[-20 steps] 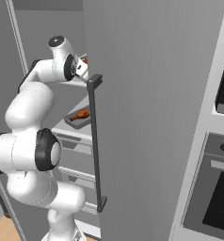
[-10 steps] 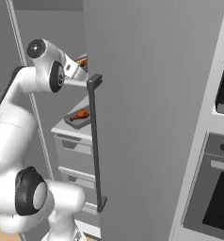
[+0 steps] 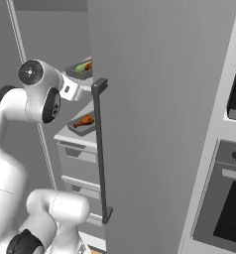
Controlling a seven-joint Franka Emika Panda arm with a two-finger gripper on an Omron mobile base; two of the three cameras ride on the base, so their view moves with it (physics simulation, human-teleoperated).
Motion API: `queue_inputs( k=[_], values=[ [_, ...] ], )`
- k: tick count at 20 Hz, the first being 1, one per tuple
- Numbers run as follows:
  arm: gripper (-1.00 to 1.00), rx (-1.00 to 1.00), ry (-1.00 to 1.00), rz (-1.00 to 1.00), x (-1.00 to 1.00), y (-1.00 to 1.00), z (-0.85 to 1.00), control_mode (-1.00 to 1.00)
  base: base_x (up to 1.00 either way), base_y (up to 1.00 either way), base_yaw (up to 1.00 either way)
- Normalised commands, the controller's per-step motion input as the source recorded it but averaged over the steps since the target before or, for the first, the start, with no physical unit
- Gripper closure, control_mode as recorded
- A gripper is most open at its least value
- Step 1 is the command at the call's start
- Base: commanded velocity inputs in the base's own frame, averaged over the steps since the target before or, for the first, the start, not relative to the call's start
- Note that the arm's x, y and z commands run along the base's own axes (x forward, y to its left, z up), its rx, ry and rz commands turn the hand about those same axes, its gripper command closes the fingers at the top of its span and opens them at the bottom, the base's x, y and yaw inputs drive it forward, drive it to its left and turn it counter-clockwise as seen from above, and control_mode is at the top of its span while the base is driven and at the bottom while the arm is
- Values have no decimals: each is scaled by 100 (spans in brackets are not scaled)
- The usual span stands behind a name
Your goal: Take the meat container that has the chicken drumstick and place it on the second highest rack of the freezer. Then take the vegetable container that has the corn and bell pepper and place it on the highest rack of the freezer.
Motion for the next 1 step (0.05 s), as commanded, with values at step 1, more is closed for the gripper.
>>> queue_inputs(
  k=[1],
  values=[
    [-100,0,-1,8,-76,-44,-52,-100,0,0,0]
  ],
)
